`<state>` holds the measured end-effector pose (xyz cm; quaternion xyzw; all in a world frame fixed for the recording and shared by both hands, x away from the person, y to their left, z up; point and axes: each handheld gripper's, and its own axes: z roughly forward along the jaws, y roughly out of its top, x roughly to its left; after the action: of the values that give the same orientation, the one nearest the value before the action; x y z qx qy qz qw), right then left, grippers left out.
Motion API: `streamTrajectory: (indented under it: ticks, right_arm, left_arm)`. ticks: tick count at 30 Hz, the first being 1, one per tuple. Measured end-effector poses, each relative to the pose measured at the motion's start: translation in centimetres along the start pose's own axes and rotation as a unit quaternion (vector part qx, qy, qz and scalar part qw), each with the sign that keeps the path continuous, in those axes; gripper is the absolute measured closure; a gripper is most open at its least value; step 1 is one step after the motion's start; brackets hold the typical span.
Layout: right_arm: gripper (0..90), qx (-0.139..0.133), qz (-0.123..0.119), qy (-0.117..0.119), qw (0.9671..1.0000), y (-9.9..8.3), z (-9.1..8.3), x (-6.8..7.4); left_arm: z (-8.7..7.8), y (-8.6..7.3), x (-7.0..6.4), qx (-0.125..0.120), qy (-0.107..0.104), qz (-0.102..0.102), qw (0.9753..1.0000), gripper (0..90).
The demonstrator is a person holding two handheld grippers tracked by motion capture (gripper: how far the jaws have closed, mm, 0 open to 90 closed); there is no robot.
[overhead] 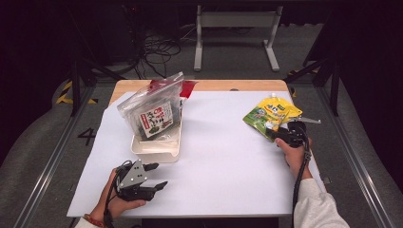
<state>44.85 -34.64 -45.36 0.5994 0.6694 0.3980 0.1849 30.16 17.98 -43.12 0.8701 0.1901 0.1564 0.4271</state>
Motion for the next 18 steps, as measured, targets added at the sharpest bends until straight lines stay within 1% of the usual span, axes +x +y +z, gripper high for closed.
streamTrajectory:
  ticks: [2, 3, 4, 5, 9, 12, 14, 16, 17, 18]
  right_arm:
    - [37.1, 0.005, 0.005, -0.002, 1.0000, 0.2, 0.1, 0.0]
    - [40.5, 0.006, 0.006, -0.005, 1.0000, 0.2, 0.1, 0.0]
    - [47.6, 0.007, -0.004, -0.015, 0.9999, 0.2, 0.2, 0.2]
    - [52.8, 0.006, -0.005, -0.017, 0.9998, 0.2, 0.2, 0.2]
    - [64.3, 0.001, 0.007, 0.000, 1.0000, 0.3, 0.2, -0.2]
    - [73.2, -0.003, 0.001, 0.009, 1.0000, 0.3, 0.3, -0.2]
    - [75.7, -0.006, -0.003, 0.008, 0.9999, 0.3, 0.3, -0.2]
    - [79.6, -0.012, -0.002, 0.010, 0.9999, 0.3, 0.2, -0.1]
    - [79.6, -0.012, -0.002, 0.010, 0.9999, 0.3, 0.2, -0.1]
    - [82.3, -0.014, -0.008, 0.012, 0.9998, 0.4, 0.1, -0.1]
  left_arm:
    - [0.2, 0.0, 0.0, 0.004, -0.003, 0.000, 1.0000, 34.5]
    - [0.3, 0.0, -0.1, 0.005, -0.007, -0.003, 1.0000, 34.2]
    - [0.4, 0.1, -0.1, 0.006, -0.012, 0.001, 0.9999, 33.5]
    - [0.6, 0.1, -0.1, 0.012, -0.015, 0.002, 0.9998, 32.5]
    - [1.2, 0.1, -0.2, 0.022, -0.028, 0.002, 0.9994, 30.6]
    - [1.9, 0.2, -0.4, 0.032, -0.043, 0.004, 0.9985, 29.7]
    - [2.2, 0.2, -0.6, 0.037, -0.047, 0.004, 0.9982, 28.9]
    - [2.4, 0.2, -0.7, 0.037, -0.054, 0.002, 0.9979, 28.2]
    - [2.4, 0.2, -0.7, 0.037, -0.054, 0.002, 0.9979, 28.2]
    - [2.4, 0.2, -0.7, 0.038, -0.054, 0.001, 0.9978, 28.2]
